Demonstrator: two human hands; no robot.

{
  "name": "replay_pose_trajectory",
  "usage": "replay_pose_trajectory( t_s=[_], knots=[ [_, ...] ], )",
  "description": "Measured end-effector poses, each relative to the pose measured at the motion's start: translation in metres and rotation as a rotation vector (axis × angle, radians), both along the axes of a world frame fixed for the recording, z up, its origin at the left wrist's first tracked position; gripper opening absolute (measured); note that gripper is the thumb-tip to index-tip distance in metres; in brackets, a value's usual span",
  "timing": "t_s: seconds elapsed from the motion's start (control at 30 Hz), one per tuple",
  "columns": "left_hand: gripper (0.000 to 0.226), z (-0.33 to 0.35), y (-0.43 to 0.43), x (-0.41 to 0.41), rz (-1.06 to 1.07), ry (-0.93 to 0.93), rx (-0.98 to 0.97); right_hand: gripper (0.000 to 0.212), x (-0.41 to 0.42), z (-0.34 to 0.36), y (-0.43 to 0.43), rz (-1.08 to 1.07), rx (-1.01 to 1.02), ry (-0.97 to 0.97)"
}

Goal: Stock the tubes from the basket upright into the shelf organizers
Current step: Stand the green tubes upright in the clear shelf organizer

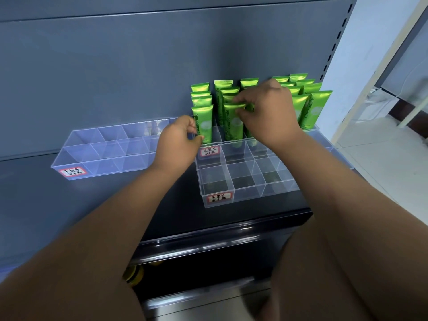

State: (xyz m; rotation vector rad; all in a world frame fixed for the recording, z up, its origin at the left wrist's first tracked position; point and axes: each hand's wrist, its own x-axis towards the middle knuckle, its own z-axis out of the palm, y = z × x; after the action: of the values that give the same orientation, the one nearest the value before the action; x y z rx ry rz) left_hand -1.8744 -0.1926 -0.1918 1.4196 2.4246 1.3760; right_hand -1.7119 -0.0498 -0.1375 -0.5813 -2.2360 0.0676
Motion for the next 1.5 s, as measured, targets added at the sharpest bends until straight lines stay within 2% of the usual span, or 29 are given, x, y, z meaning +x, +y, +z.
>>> replay_pose_trajectory(
  t_s=[0.67, 1.27, 1.5],
  knots=[
    [0.018, -0.001, -0.002, -0.003, -0.024, -0.008, -0.009, 0.017, -0.003, 0.000, 0.004, 0.012, -0.029, 0.044],
    [0.015, 0.002, -0.003, -0.001, -0.019, -0.037, -0.032, 0.022, -0.003, -0.003, 0.003, -0.041, -0.008, 0.018],
    [0.024, 0.009, -0.008, 0.007, 0.006, -0.057, -0.036, 0.032, 0.000, -0.002, -0.003, -0.077, 0.098, 0.043]
  ],
)
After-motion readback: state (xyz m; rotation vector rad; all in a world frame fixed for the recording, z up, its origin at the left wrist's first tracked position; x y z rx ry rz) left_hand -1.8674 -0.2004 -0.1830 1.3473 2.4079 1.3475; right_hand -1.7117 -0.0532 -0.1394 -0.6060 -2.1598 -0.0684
